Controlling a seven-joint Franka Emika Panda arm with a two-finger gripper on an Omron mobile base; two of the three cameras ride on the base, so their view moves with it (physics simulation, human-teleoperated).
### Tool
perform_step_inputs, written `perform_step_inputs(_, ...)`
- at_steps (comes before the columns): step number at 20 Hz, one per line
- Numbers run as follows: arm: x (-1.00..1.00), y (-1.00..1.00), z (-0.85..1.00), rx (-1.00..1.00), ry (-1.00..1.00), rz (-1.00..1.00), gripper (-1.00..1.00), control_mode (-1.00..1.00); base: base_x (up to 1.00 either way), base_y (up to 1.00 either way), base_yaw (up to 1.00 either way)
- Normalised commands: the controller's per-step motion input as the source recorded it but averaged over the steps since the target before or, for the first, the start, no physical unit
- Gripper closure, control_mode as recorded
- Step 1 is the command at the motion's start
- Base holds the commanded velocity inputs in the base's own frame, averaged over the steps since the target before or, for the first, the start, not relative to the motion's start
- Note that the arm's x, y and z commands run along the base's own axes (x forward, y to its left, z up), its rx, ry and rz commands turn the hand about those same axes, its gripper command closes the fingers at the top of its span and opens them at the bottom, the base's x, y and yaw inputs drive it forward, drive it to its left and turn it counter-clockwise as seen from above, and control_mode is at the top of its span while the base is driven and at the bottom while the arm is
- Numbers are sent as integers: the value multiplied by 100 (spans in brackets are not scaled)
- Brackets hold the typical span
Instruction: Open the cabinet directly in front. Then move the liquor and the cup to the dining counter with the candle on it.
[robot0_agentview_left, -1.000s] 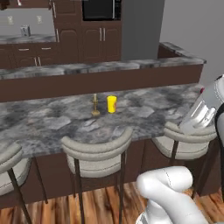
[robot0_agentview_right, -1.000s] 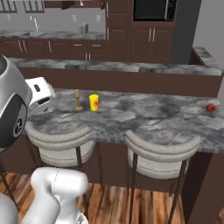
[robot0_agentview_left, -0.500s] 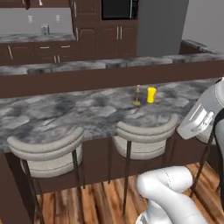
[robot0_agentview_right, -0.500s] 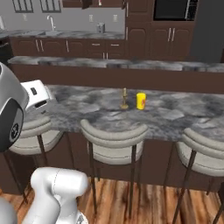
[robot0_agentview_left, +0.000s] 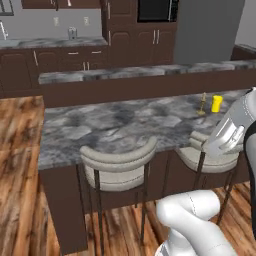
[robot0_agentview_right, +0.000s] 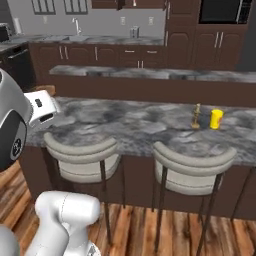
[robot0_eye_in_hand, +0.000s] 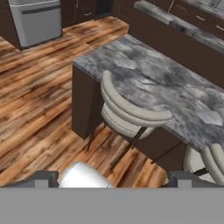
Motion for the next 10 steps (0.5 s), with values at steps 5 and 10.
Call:
perform_step_inputs(5,0,0,0,0,0,0,-100,100,0,100,0)
perform_step_inputs(10,0,0,0,0,0,0,-100,100,0,100,0)
